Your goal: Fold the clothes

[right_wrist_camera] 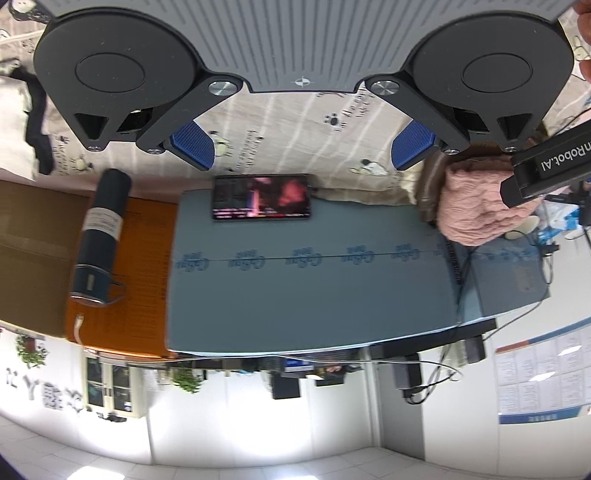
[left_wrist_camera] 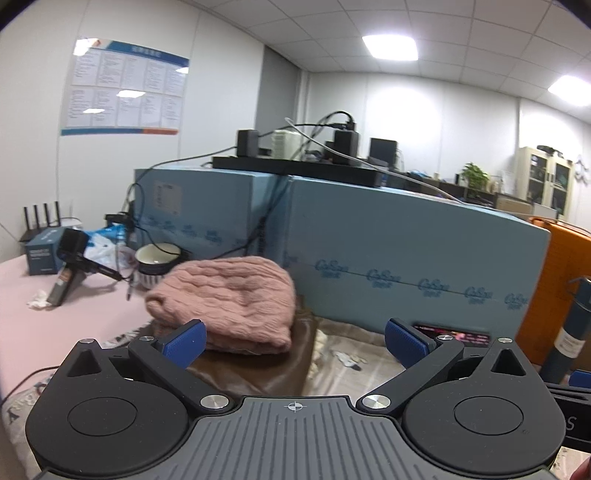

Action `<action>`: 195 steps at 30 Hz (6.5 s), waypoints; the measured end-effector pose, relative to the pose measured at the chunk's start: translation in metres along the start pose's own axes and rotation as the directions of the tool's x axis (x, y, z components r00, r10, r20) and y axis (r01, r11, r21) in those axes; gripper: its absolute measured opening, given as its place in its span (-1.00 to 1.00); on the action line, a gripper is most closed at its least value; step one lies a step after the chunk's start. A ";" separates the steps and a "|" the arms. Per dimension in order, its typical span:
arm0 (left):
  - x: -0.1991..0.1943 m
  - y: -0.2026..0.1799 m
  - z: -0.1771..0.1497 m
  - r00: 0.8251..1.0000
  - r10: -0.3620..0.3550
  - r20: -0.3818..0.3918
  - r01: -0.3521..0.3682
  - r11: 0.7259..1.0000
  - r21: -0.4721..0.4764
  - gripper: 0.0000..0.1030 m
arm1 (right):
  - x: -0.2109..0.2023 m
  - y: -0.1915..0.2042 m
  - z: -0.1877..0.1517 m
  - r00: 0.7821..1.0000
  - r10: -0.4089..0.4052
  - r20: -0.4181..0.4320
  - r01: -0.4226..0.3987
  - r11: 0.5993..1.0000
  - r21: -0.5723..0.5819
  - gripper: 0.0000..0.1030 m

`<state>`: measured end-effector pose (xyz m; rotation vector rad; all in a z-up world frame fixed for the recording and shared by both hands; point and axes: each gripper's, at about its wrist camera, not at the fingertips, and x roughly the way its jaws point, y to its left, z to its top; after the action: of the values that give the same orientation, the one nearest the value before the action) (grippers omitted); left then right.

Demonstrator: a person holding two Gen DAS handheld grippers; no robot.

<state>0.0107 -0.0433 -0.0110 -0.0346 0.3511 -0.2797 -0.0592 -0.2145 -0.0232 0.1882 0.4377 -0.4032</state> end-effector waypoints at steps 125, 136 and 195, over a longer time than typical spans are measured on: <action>0.064 -0.330 -0.054 0.388 -0.895 -0.218 0.886 0.427 -0.178 -0.76 | -0.134 -0.378 0.013 0.714 -0.692 0.108 0.565 0.660 0.495 -0.87; 0.068 -0.145 0.011 0.678 -0.732 -0.068 0.717 0.678 -0.164 -0.76 | -0.129 -0.341 -0.013 0.834 -0.549 0.051 0.362 0.615 0.700 -0.90; -0.016 -0.126 -0.163 0.511 -0.608 -0.608 0.829 0.160 0.536 -0.64 | -0.050 -0.126 -0.142 0.889 -0.018 -0.458 -0.122 0.954 -0.273 0.23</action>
<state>-0.0933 -0.1579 -0.1486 0.7890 0.4200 -1.4725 -0.2058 -0.2740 -0.1393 -0.0005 0.9511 -0.2309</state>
